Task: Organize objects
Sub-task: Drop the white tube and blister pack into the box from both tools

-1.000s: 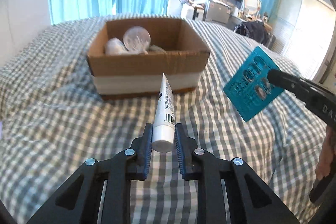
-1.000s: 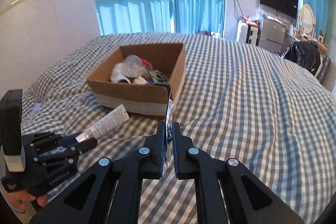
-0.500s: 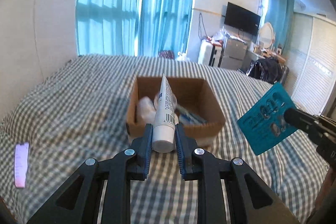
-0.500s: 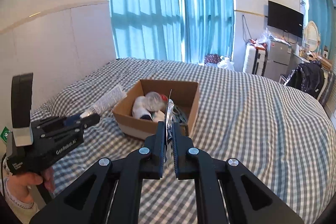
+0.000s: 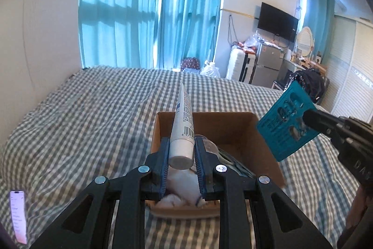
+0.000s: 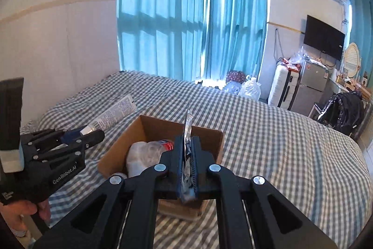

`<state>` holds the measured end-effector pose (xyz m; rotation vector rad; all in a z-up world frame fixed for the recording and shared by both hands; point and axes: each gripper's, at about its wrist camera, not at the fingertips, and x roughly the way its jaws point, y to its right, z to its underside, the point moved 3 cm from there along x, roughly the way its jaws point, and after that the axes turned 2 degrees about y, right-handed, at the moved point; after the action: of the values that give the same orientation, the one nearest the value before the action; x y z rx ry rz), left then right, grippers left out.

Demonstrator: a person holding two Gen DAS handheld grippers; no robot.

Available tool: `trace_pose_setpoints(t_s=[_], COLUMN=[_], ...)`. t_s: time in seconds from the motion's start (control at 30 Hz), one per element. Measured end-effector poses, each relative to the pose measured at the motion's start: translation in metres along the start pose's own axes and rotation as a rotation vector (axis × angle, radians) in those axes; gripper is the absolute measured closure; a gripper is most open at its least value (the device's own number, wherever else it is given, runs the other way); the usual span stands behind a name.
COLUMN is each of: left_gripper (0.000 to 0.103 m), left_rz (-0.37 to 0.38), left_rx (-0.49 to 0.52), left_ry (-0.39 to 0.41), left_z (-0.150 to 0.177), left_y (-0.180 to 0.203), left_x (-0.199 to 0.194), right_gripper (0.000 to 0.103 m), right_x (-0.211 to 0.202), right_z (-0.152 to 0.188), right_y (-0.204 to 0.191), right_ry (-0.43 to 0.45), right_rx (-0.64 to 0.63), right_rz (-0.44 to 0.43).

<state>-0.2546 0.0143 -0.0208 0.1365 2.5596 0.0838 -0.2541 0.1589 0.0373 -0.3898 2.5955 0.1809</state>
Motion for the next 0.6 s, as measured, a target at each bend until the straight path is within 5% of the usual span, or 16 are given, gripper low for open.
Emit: trace_pose_setpoints(t_s=[0.3, 0.6], left_gripper=[0.082, 0.080], left_rz=[0.003, -0.001], left_rx=[0.046, 0.091], left_ry=[-0.087, -0.142], left_z=[0.018, 0.040], left_y=[-0.003, 0.000], left_x=[0.074, 0.091], right_gripper=[0.096, 0.095], right_x=[0.098, 0.118], right_z=[0.035, 0.055], right_y=[0.008, 0.016], right_ry=[-0.117, -0.147], right_rx=[0.003, 0.081], right_rz=[0.003, -0.045])
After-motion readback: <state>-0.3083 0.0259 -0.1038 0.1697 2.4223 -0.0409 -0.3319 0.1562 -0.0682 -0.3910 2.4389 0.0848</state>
